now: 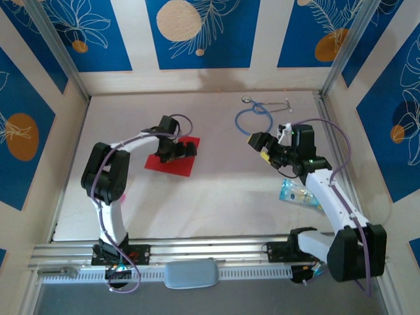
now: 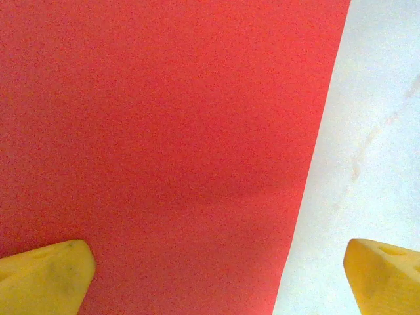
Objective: Fold a paper plane with a square sheet of paper (pick it up from the middle)
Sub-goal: Move the square sheet of paper to the center of the table.
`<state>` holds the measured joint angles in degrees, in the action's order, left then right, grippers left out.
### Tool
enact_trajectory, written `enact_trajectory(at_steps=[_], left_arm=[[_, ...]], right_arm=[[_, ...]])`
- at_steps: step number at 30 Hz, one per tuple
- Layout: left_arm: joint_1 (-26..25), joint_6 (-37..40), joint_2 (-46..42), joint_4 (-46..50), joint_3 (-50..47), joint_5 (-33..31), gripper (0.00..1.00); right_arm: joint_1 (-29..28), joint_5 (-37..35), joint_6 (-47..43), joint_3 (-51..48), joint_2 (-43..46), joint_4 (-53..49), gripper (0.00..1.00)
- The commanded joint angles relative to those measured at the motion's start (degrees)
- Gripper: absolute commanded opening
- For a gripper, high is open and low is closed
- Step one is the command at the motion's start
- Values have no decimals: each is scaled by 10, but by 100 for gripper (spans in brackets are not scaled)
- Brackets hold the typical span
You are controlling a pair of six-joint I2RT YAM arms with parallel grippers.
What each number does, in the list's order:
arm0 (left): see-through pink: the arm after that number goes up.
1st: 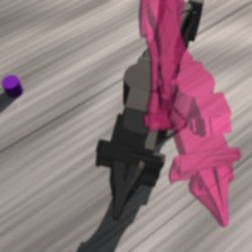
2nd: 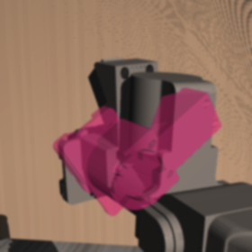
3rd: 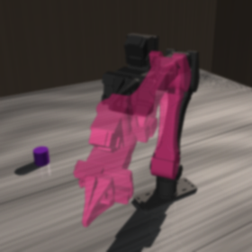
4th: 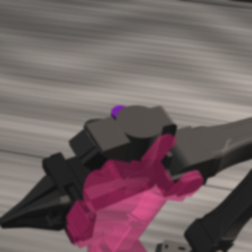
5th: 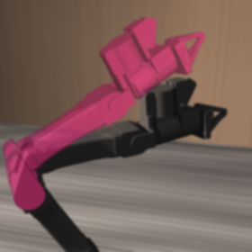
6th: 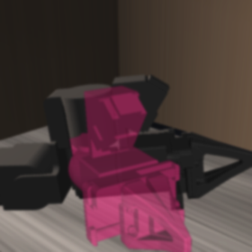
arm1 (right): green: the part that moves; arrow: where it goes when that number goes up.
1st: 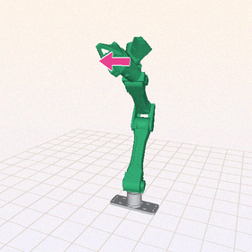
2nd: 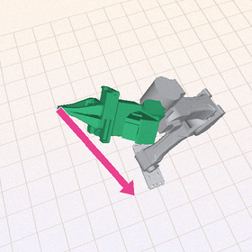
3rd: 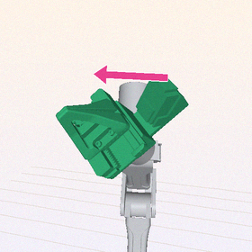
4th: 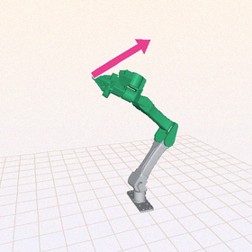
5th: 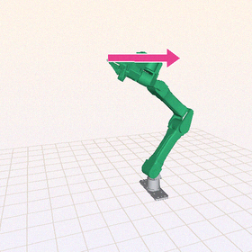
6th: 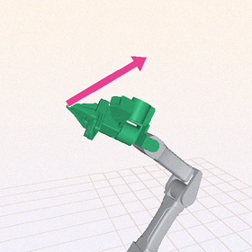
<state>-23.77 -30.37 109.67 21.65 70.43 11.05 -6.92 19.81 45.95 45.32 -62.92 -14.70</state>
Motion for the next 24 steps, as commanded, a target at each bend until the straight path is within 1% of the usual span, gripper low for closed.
enact_trajectory(at_steps=[1, 3, 7, 9, 12, 14, 16, 18, 20, 22, 24], left_arm=[[-41, -88, -9, 22, -77, -2, 100], [-61, -131, -31, 11, -110, -19, 100], [-108, -211, -75, -44, -171, -32, 100], [-132, -232, -99, -45, -175, -48, 100], [-153, -237, -137, -32, -170, -91, 100], [-154, -217, -158, -25, -167, -114, 100], [-154, -179, -176, -7, -156, -150, 100], [-154, -122, -194, 4, -146, -189, 100], [-152, -70, -213, -14, -150, -215, 100], [-138, -34, -229, -24, -156, -210, 100], [-113, -7, -234, -38, -162, -158, 100]], right_arm=[[-8, -4, -8, -17, 41, -56, 99], [-9, -7, -14, -26, 62, -76, 99], [-10, -25, -19, -33, 97, -120, 99], [-12, -39, -23, -35, 115, -138, 99], [-10, -64, -35, -34, 135, -152, 99], [-5, -70, -50, -28, 139, -157, 99], [4, -56, -60, -22, 137, -148, 99], [19, -46, -55, -18, 131, -138, 99], [32, -43, -54, -20, 129, -134, 99], [44, -41, -47, -41, 133, -95, 99], [50, -10, -43, -55, 131, -58, 100]])
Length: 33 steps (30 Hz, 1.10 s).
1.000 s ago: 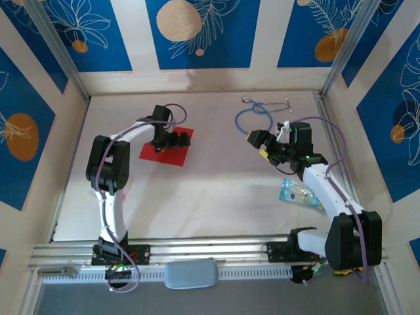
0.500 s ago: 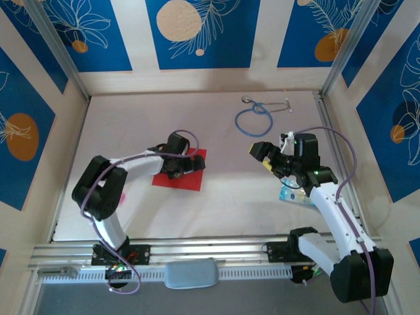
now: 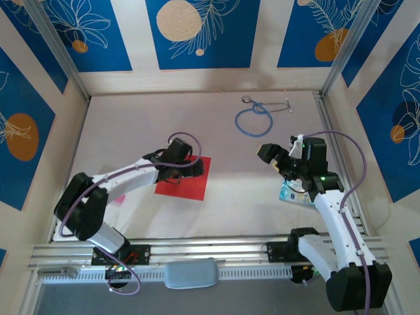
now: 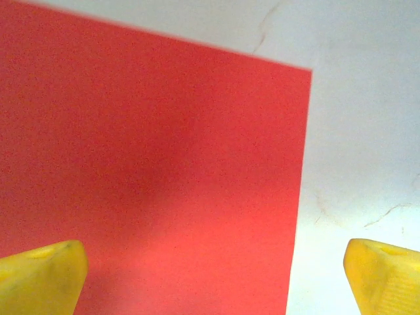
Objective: Fold a paper plane with a square sheet of paper (pick it up from the middle)
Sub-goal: Move the square sheet of paper to the center of the table.
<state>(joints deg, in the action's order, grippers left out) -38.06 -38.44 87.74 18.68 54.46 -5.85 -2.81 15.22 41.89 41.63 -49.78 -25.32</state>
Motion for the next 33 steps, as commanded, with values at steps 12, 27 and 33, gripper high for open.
enact_trajectory(at_steps=[12, 27, 33], left_arm=[[76, 127, 93, 87, 60, 138, 99], [44, -31, 157, 52, 25, 163, 99], [-5, -78, 163, 53, 57, 117, 99]], right_arm=[[-84, 31, 2, -8, -62, 28, 96], [-134, -18, 55, -11, -97, 38, 96], [-134, -48, 60, -12, -107, 29, 95]])
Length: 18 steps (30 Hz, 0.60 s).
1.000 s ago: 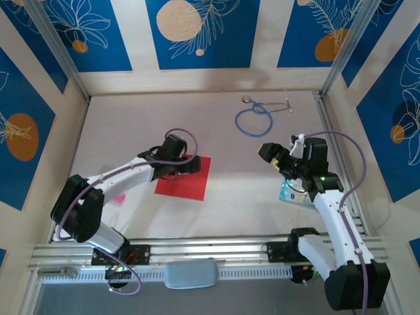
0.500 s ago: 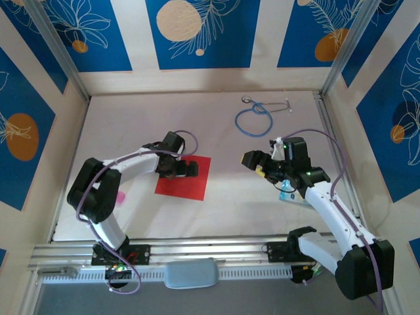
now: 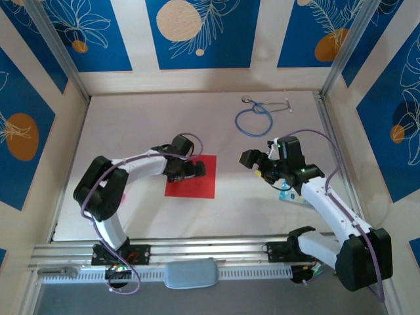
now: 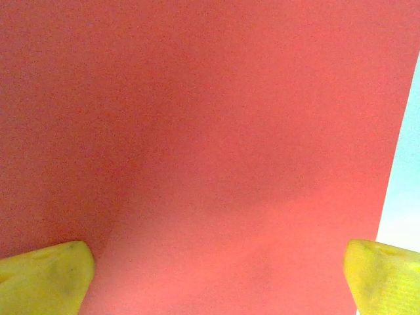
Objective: Fold a paper plane with a square sheet of paper (pick it up from the middle)
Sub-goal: Move the square sheet of paper to the center of the table.
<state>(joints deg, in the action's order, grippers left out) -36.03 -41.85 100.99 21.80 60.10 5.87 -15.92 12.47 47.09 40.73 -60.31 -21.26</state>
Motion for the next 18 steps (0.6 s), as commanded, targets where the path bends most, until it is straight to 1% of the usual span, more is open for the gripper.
enact_trajectory(at_steps=[1, 4, 9, 13, 18], left_arm=[[-30, -45, 29, 28, 9, -11, 99], [-37, -25, 18, 68, 44, -51, 100], [-38, 8, -7, 134, 88, -125, 100], [-36, 50, 12, 185, 135, -121, 100], [-36, 87, 57, 231, 185, -108, 100]], right_arm=[[-4, -30, 8, -1, -2, -20, 96], [-3, -58, 8, 7, -1, -38, 95], [-5, -77, 3, 11, 1, -45, 95], [-8, -27, -31, 21, -15, -37, 95], [-14, -2, -53, 49, -76, -47, 86]])
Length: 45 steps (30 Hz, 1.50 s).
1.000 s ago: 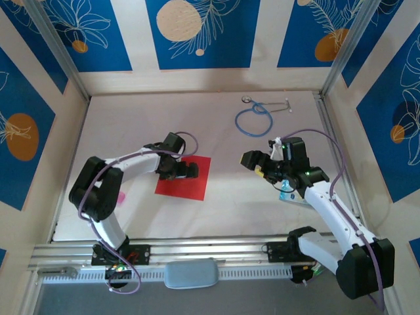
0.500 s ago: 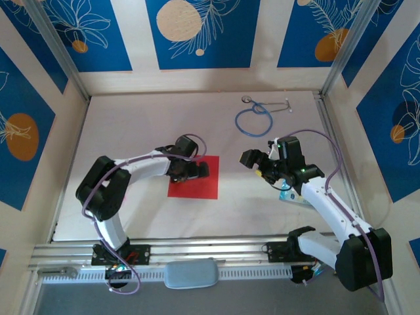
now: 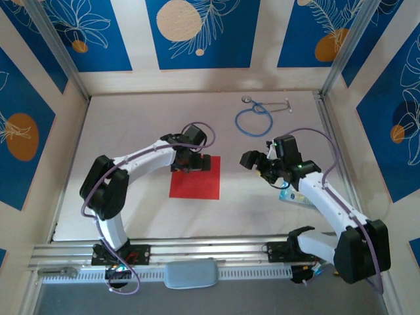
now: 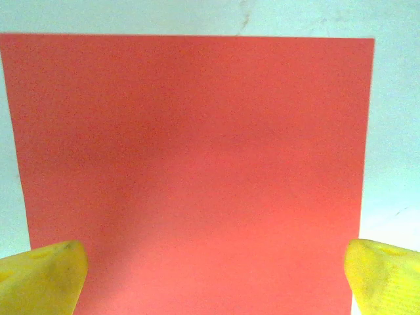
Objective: Fold a paper plane with a square sheet of paper (pick it up from the middle)
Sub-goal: Move the square sheet of paper to the center of the table, then first fold the square sheet of paper in half at the center of the table.
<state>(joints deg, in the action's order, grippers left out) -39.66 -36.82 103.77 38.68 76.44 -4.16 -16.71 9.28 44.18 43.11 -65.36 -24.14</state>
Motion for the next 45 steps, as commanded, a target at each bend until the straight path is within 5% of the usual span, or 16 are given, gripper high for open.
enact_trajectory(at_steps=[1, 45], left_arm=[[0, 35, 33, 65, 24, -8, 100], [-26, 6, 142, 112, 73, 3, 98]], right_arm=[[-7, 28, -24, 32, -37, -22, 85], [-9, 4, -14, 44, -85, -62, 84]])
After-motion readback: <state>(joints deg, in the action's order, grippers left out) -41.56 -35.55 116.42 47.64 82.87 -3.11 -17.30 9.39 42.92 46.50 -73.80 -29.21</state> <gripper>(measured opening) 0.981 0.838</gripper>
